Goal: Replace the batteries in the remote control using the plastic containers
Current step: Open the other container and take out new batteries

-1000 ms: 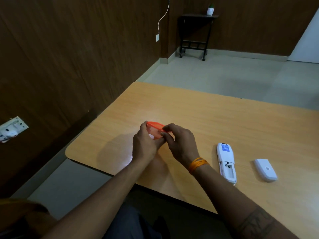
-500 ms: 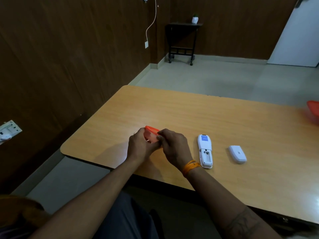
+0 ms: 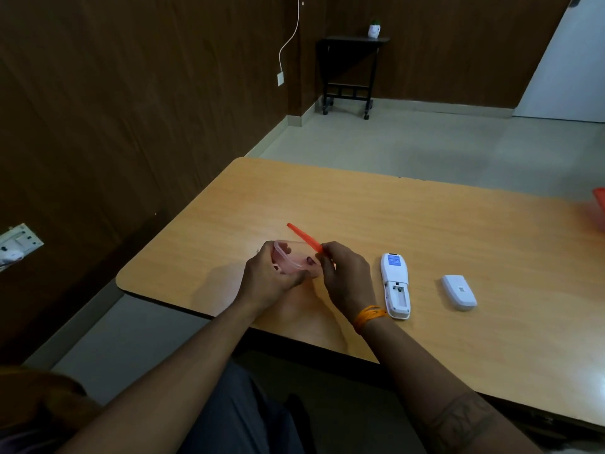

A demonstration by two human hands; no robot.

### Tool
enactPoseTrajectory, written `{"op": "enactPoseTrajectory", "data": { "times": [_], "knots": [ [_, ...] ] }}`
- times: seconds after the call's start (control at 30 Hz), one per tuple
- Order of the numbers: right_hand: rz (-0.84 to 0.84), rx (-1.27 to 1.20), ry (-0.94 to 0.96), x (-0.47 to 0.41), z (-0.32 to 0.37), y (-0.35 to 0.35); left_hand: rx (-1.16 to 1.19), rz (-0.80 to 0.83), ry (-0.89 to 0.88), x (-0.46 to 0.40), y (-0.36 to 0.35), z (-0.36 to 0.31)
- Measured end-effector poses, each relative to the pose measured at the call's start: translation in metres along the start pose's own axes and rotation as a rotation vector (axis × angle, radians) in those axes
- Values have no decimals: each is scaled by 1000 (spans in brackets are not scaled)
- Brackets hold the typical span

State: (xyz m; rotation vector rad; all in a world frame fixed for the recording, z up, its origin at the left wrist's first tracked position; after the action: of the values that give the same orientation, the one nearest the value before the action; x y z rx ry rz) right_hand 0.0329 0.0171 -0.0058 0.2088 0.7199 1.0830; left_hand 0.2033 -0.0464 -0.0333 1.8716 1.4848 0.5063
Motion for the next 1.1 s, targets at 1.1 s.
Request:
{"op": "enactPoseTrajectory", "data": {
  "times": [1.1],
  "knots": [
    [-77,229,-250,-34,-51,20,-549,104,183,-16,3,57]
  ]
}}
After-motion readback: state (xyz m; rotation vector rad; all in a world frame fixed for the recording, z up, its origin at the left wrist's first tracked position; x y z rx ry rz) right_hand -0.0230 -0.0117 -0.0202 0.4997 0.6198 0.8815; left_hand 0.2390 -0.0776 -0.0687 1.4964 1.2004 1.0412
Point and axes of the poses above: each hand's wrist, its own x-axis away from the middle knuckle, its own y-axis out of the back of the hand, z = x × y, the point moved 10 cm from there along -x, towards the middle knuckle, and after that the axes turned 13 degrees about -x, right-handed, at the moved point
